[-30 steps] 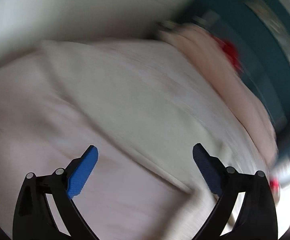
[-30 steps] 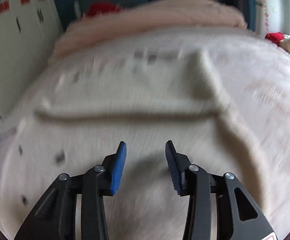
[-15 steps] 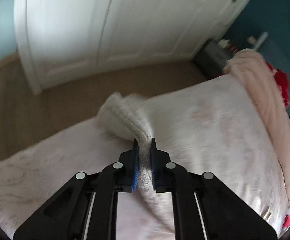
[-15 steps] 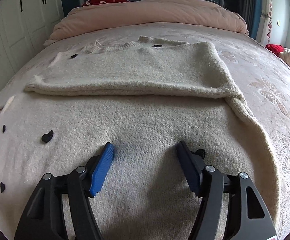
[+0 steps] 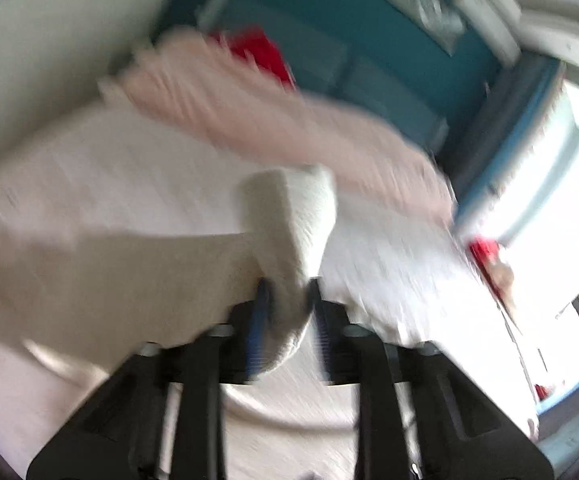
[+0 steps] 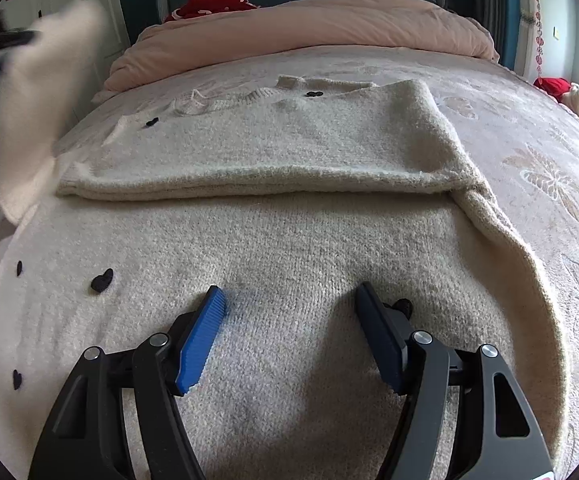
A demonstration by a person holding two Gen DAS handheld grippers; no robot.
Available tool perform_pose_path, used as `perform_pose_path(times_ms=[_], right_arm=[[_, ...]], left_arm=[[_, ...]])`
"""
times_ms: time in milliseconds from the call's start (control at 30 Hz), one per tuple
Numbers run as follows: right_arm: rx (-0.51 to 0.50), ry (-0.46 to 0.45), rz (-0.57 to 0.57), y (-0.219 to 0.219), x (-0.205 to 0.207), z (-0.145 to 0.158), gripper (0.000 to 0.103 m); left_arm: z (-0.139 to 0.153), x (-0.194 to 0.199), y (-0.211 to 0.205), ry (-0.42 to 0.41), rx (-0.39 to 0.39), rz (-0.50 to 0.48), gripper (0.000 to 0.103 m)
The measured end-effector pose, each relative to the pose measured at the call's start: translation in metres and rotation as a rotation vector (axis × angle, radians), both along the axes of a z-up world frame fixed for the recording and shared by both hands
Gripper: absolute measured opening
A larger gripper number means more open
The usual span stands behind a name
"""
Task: Fold small clothes
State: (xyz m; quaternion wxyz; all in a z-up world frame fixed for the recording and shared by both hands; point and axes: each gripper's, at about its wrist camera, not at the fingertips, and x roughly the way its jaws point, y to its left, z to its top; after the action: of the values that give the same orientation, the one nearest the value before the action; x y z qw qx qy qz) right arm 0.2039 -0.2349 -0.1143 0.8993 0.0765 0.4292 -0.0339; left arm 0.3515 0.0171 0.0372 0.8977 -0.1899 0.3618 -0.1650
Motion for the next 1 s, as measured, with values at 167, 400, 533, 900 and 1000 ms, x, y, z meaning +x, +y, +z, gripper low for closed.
perform_pose_path(times_ms=[167, 400, 533, 900, 1000], right_arm=[[0.078, -0.003, 0.036, -0.006, -0.002, 0.022, 0.072], [0.257, -0.037, 0.061, -0.003, 0.062, 0.060, 0.077], [0.316, 0.059, 0.018, 0.007, 0.122, 0.039, 0.077], [0.421, -0.048, 0.070, 0.036, 0.171, 0.089, 0.008], [0.405, -0.193, 0.099, 0.028, 0.168, 0.149, 0.008]], left_arm=[[-0.102, -0.042, -0.012, 0.268, -0.123, 0.077, 0.060], [-0.117, -0.049, 0.101, 0.269, -0.320, 0.317, 0.076], [-0.119, -0.025, 0.138, 0.246, -0.473, 0.405, 0.076], [-0.139, -0.009, 0.167, 0.303, -0.646, 0.459, 0.076], [-0.139, -0.009, 0.165, 0.313, -0.656, 0.464, 0.076]])
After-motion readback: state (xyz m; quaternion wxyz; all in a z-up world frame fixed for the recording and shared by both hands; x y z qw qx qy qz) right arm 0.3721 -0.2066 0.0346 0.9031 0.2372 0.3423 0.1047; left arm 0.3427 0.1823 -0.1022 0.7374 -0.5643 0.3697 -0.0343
